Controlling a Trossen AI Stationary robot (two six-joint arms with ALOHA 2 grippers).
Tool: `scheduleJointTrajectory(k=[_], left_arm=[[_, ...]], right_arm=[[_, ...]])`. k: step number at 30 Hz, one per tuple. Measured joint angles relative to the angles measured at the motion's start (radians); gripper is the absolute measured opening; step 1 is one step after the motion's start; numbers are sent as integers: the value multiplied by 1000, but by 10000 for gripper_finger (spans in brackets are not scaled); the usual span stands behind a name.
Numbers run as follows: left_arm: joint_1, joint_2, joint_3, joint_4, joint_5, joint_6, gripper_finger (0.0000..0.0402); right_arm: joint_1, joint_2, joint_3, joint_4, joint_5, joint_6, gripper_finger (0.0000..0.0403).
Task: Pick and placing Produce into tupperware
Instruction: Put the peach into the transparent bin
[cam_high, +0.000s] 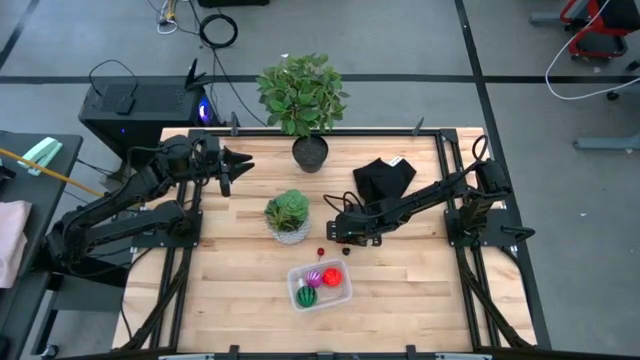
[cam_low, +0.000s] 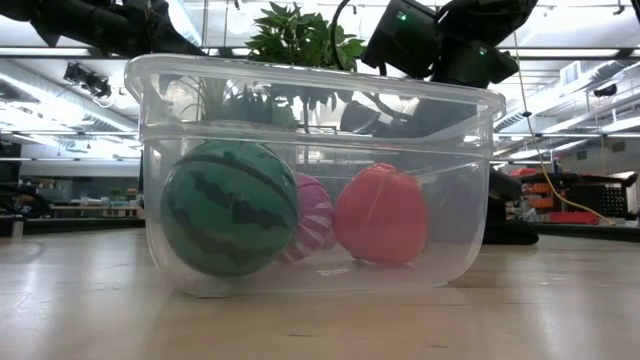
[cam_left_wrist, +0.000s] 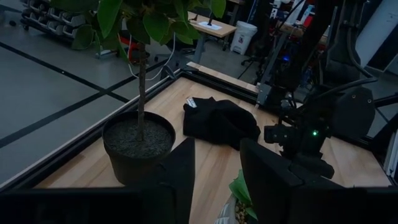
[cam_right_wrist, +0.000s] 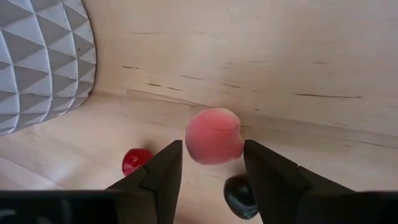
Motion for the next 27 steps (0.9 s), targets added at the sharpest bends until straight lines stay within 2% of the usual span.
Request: scheduleJointTrajectory(k=[27], left_arm=[[0,0,0,0,0,0,133]], right_arm=[[0,0,0,23,-4,-4,133]])
